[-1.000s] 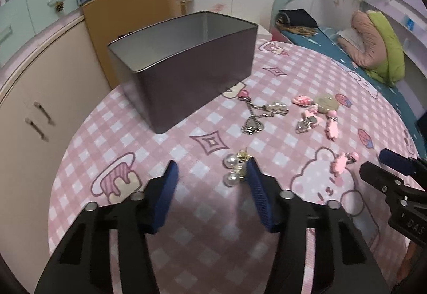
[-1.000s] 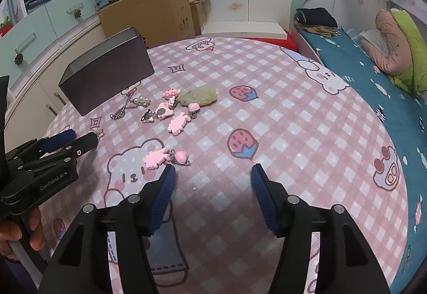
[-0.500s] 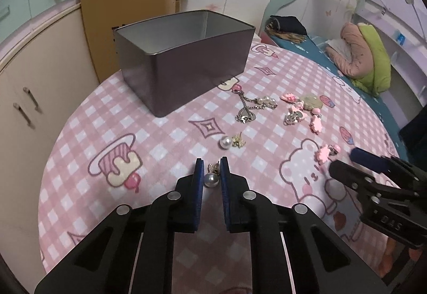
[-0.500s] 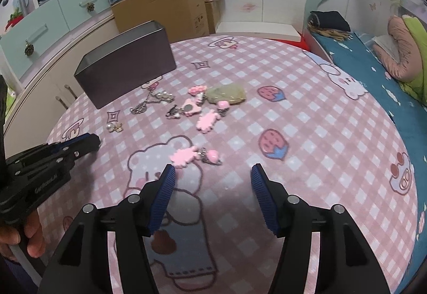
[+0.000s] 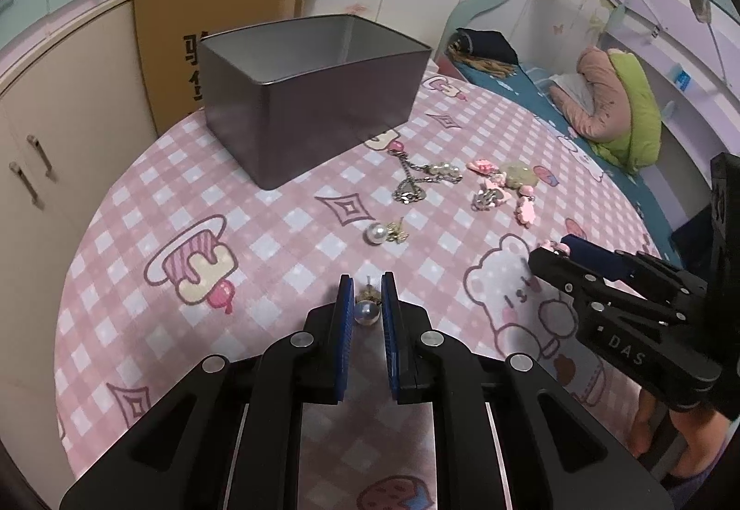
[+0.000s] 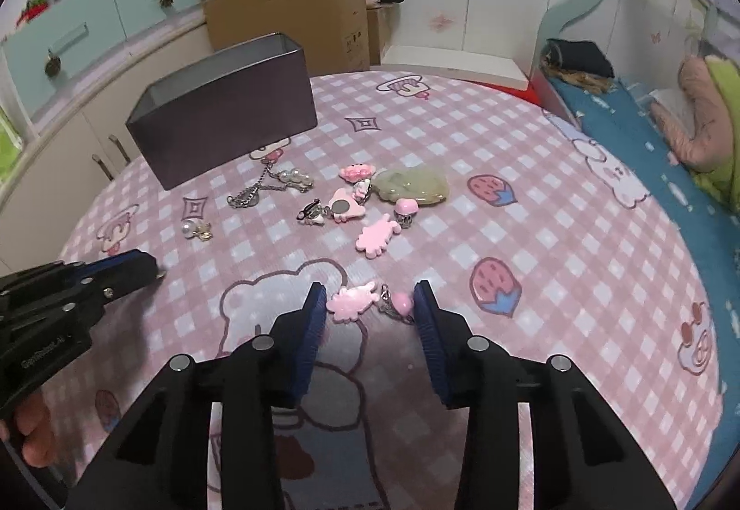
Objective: Organize jewelry
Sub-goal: 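Grasp a pearl earring with the left tool while the right tool grasps a pink charm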
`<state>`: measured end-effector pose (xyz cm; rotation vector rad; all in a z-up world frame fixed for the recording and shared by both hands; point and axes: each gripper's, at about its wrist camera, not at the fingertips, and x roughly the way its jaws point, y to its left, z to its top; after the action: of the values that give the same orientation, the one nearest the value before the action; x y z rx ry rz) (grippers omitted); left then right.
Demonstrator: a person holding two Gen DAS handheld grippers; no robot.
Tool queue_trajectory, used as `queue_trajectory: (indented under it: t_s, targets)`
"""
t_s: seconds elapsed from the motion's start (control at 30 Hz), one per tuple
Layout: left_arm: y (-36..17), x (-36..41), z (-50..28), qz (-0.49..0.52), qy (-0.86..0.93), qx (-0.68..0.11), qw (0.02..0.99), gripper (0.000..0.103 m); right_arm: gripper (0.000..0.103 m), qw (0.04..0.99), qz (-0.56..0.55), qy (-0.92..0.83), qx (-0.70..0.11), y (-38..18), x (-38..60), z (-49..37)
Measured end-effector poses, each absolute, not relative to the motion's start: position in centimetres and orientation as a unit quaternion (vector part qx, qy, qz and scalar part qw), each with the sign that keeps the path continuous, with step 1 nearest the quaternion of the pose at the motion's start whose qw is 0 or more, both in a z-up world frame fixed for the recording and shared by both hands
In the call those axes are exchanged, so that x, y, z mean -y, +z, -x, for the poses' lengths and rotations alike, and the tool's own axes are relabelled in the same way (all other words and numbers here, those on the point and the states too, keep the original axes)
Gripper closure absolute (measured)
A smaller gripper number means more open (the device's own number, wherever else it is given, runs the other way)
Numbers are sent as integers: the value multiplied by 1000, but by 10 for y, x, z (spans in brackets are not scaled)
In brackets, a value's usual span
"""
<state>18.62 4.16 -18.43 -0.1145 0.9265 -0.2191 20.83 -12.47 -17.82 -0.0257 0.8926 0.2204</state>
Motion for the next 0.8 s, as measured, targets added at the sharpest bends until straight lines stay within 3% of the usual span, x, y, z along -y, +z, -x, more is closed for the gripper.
queue_trajectory:
  t_s: [0.3,0.33,0.7,0.73,0.8]
  targets:
    - [-176,-28,-188,54,-122,-437,889,91,70,897,-1,111,-429,-176,132,-202]
    - [-175,-26,-188,54,-125,-437,889,91,81,897,-1,112,-428,-176,132,-202]
    - [-172,-17,-188,52,-140,-433,889,91,84,894,-7,122,-430,-171,131,-202]
    - [-171,-16,-188,51,-142,-432,889,91,97,894,-7,125,-430,-170,131,-201]
    - [-168,-16,-188,51,-144,-428,891,91,97,893,-8,128,-431,-169,132,-203]
